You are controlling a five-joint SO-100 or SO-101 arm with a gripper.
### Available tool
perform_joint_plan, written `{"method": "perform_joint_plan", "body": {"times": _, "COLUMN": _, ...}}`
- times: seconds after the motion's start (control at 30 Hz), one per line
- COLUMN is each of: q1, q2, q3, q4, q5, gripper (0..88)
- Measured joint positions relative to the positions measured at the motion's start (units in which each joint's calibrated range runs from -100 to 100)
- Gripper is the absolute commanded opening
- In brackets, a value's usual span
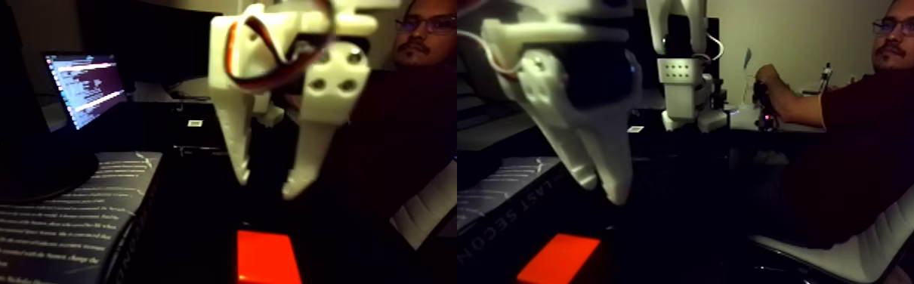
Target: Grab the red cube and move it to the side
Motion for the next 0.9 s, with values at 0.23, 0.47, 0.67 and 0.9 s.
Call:
{"method": "perform_joint_plan", "body": {"times": 0.23, "q1": -0.31, "q2": 2.61, "q3": -2.54, "q4": 0.0, "q5": -2.67, "gripper": 28.2}}
{"method": "perform_joint_plan", "body": {"times": 0.47, "q1": -0.23, "q2": 3.95, "q3": -4.81, "q4": 0.0, "q5": -2.78, "gripper": 31.0}}
{"method": "perform_joint_plan", "body": {"times": 0.67, "q1": -0.08, "q2": 4.54, "q3": -4.81, "q4": 0.0, "q5": -0.47, "gripper": 30.9}}
{"method": "perform_joint_plan", "body": {"times": 0.9, "q1": 0.69, "q2": 6.73, "q3": -4.81, "q4": 1.55, "q5": 5.56, "gripper": 30.9}}
